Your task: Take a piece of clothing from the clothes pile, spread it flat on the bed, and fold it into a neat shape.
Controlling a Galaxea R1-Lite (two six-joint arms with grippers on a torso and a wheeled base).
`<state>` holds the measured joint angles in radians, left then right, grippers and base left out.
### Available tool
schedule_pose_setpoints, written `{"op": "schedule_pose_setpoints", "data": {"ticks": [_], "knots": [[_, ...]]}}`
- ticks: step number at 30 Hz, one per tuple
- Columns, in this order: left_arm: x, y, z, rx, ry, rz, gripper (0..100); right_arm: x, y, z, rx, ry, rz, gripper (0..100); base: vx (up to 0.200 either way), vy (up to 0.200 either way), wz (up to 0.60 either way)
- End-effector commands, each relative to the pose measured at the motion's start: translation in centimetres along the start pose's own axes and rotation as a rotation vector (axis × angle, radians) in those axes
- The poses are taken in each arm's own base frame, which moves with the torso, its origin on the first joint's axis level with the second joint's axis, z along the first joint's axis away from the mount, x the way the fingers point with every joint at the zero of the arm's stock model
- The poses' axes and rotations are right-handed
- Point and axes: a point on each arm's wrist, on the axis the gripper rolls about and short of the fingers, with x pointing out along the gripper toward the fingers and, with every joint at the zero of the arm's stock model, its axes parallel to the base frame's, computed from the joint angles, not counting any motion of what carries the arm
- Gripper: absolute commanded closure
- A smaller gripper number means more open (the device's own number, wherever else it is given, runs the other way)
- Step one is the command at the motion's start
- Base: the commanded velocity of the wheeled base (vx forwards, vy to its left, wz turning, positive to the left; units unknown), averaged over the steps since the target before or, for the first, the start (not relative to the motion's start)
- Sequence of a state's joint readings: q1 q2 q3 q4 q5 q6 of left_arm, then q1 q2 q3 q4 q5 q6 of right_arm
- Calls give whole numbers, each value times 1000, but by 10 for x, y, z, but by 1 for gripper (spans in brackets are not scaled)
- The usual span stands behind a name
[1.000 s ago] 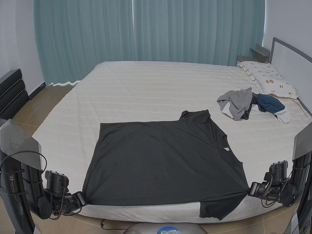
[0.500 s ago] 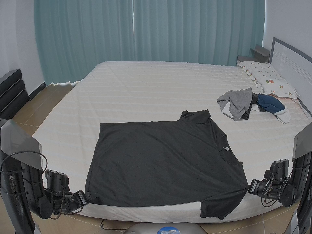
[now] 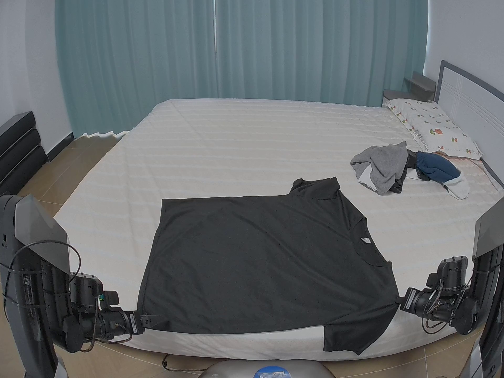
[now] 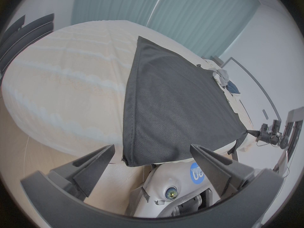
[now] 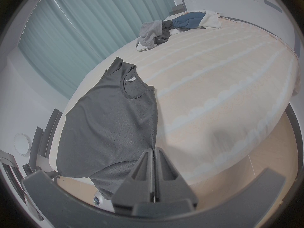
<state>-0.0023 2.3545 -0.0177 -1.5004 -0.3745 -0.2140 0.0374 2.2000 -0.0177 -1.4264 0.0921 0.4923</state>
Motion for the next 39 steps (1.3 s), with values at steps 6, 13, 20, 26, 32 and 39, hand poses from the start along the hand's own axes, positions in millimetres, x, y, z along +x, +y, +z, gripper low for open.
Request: {"op": "schedule_pose_setpoints", "data": {"ticks": [6, 13, 20, 26, 32, 39], "knots": [[9, 6, -10, 46, 42, -13, 0, -1, 0, -5, -7, 26, -2, 100, 0, 0, 0], [13, 2, -12, 92, 58, -29, 0, -2, 1, -4, -3, 15, 6, 100, 0, 0, 0], [16, 1, -10, 99, 51, -35, 100, -2, 2, -4, -3, 11, 8, 100, 0, 0, 0], [12, 2, -13, 80, 62, -25, 100, -3, 2, -3, -4, 10, 9, 100, 0, 0, 0], [7, 9, -12, 53, 48, -2, 100, -2, 2, -4, -3, 12, 7, 100, 0, 0, 0], [5, 10, -12, 14, 49, 5, 100, -2, 2, -3, -2, 9, 8, 100, 0, 0, 0]]}}
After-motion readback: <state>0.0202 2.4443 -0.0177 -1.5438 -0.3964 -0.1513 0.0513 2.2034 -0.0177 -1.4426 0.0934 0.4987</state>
